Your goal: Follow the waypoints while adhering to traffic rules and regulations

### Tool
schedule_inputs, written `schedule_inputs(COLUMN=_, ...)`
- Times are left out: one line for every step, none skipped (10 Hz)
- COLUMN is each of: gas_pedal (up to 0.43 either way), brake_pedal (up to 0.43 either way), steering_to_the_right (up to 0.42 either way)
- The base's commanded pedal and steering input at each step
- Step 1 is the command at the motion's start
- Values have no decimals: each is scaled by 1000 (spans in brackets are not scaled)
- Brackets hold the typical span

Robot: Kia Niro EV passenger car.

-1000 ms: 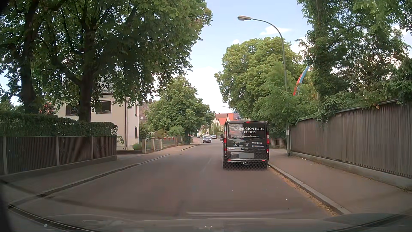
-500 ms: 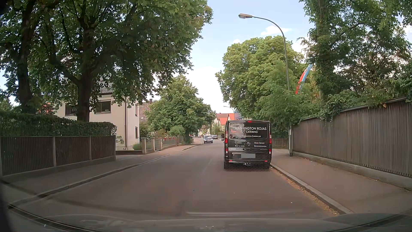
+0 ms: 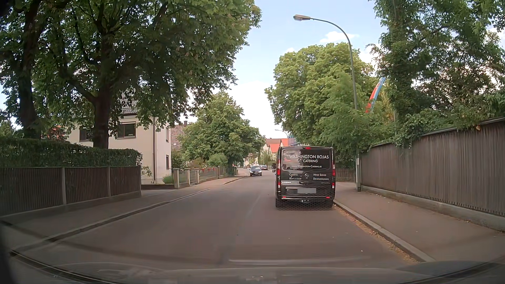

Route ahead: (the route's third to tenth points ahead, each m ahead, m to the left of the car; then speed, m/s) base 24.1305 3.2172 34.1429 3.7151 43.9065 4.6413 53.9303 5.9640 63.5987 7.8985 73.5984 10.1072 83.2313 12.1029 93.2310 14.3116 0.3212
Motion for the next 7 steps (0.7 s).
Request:
schedule_inputs(gas_pedal=0, brake_pedal=201, steering_to_the_right=-58)
schedule_inputs(gas_pedal=0, brake_pedal=201, steering_to_the_right=-57)
schedule_inputs(gas_pedal=0, brake_pedal=201, steering_to_the_right=-58)
schedule_inputs(gas_pedal=0, brake_pedal=201, steering_to_the_right=-57)
schedule_inputs(gas_pedal=0, brake_pedal=201, steering_to_the_right=-57)
schedule_inputs(gas_pedal=0, brake_pedal=201, steering_to_the_right=-57)
schedule_inputs(gas_pedal=0, brake_pedal=201, steering_to_the_right=-57)
